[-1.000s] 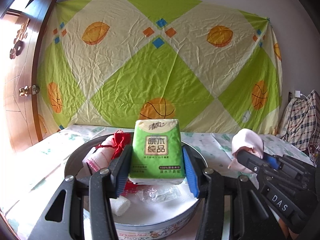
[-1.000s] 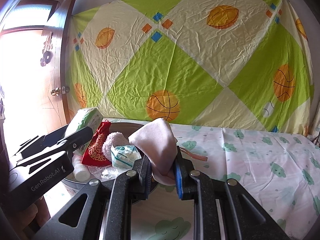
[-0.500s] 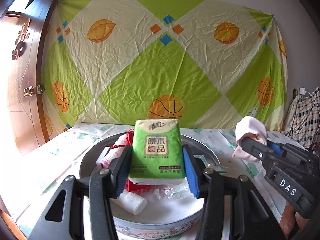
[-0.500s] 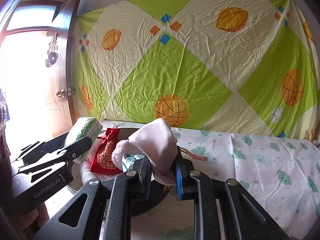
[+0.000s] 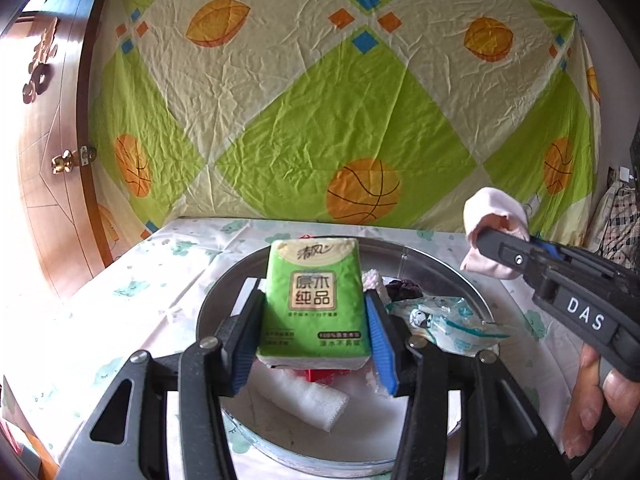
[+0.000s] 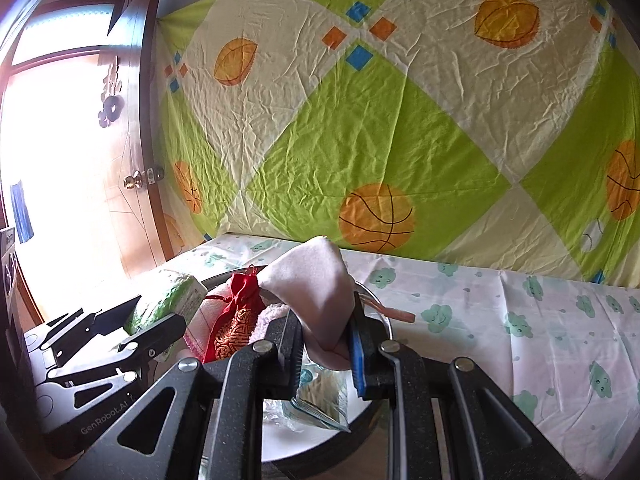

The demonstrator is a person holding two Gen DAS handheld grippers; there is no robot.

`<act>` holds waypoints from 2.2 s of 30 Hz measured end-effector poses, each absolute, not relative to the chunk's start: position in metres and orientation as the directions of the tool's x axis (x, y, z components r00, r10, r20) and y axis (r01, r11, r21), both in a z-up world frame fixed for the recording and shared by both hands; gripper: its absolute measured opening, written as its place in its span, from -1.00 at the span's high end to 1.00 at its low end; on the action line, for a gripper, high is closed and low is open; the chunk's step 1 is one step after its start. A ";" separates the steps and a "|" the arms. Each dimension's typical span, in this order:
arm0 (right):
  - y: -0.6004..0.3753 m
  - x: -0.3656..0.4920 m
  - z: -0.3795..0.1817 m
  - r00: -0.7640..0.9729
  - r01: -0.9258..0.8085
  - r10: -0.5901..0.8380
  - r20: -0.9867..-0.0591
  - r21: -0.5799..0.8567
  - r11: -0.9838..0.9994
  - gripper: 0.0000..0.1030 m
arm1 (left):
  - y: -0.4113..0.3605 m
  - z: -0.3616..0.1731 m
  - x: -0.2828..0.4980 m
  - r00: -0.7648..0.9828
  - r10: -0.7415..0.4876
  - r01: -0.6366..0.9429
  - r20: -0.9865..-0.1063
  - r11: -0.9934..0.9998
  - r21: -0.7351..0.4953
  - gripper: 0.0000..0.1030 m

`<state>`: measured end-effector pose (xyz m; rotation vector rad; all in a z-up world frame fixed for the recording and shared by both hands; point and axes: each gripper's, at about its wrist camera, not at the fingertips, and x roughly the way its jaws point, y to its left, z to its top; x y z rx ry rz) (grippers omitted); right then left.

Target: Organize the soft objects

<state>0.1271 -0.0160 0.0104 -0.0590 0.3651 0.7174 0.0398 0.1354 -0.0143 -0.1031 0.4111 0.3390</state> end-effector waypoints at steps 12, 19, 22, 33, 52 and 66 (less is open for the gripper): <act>0.019 0.143 -0.012 0.614 -0.688 0.631 -0.475 0.069 0.722 0.46 | 0.142 -0.024 0.051 0.830 0.282 -0.337 -0.481 0.941 -0.030 0.03; 0.012 0.136 -0.011 0.635 -0.681 0.629 -0.449 0.060 0.730 -0.13 | 0.140 -0.022 0.048 0.829 0.300 -0.347 -0.471 0.938 -0.014 -0.31; 0.006 0.135 -0.009 0.641 -0.674 0.629 -0.439 0.070 0.736 -0.20 | 0.140 -0.021 0.046 0.829 0.312 -0.355 -0.465 0.935 -0.006 -0.43; -0.009 0.119 0.002 0.672 -0.661 0.632 -0.386 0.070 0.747 -0.39 | 0.136 -0.008 0.033 0.833 0.356 -0.387 -0.423 0.922 0.013 -0.99; -0.021 0.098 0.020 0.701 -0.646 0.624 -0.345 0.065 0.761 -0.69 | 0.163 0.010 0.011 0.837 0.331 -0.410 -0.436 0.907 -0.099 -0.99; -0.021 0.094 0.020 0.695 -0.653 0.630 -0.346 0.062 0.755 -0.69 | 0.158 0.011 0.010 0.833 0.337 -0.411 -0.439 0.908 -0.082 -0.99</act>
